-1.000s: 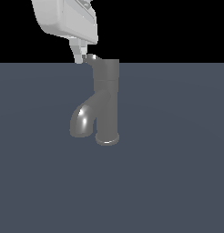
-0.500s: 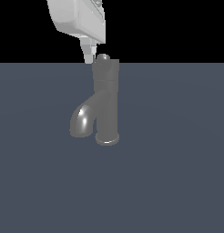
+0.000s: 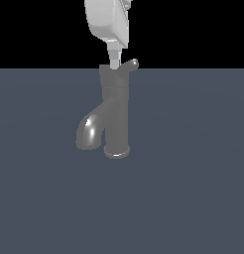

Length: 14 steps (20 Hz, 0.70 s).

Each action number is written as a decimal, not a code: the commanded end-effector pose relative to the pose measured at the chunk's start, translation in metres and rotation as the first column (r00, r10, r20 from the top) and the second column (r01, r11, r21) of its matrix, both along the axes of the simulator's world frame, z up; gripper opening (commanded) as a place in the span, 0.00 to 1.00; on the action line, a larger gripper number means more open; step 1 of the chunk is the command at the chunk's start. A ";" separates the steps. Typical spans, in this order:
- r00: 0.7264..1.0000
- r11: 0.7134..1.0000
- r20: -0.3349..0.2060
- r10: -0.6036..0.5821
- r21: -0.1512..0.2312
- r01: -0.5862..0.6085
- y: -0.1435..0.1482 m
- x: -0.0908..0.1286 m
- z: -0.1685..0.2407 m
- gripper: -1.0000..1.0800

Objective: Turn on the faucet by rotating a designated handle.

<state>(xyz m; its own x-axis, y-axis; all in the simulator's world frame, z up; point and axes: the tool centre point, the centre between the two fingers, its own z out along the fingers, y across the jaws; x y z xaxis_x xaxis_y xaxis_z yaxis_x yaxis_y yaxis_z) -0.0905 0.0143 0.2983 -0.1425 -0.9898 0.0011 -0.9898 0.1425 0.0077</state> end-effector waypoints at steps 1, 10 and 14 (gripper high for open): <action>0.997 0.997 0.008 -0.078 0.000 0.078 -0.053 0.006 0.000 0.00; 1.000 1.000 0.004 -0.029 0.001 0.029 -0.033 0.026 0.000 0.00; 0.999 0.999 0.005 -0.043 0.001 0.043 -0.046 0.038 0.000 0.00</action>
